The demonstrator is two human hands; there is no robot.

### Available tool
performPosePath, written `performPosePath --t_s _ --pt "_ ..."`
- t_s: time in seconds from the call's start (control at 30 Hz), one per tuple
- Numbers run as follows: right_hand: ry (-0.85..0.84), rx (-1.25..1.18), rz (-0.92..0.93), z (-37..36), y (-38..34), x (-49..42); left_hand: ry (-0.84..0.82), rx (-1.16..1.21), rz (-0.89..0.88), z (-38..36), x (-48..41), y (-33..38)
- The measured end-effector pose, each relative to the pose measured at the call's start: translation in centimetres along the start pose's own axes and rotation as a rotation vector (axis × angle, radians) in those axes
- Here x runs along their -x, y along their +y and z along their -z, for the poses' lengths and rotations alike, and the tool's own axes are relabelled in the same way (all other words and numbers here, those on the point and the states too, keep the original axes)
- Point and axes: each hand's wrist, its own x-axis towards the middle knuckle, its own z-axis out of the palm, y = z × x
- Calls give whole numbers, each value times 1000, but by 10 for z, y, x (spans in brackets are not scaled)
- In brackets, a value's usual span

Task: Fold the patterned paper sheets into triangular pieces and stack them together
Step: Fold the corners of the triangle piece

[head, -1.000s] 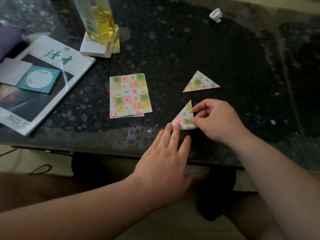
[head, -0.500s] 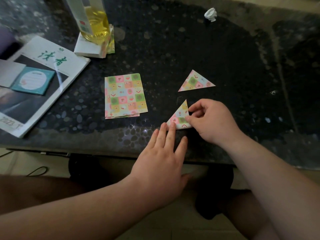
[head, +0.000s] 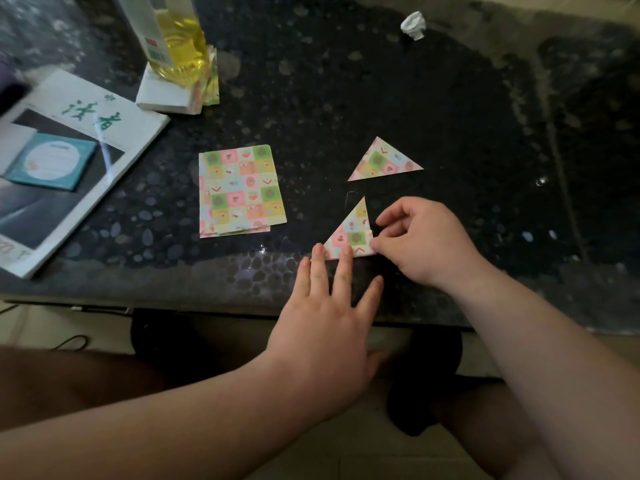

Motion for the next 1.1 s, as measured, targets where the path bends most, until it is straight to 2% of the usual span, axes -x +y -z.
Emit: performPosePath --t_s 0.53,1.1 --pt "33 49 21 -4 0 3 2 -21 39 -1 0 4" --pt "26 57 17 -5 -2 3 18 24 -24 -2 -4 2"
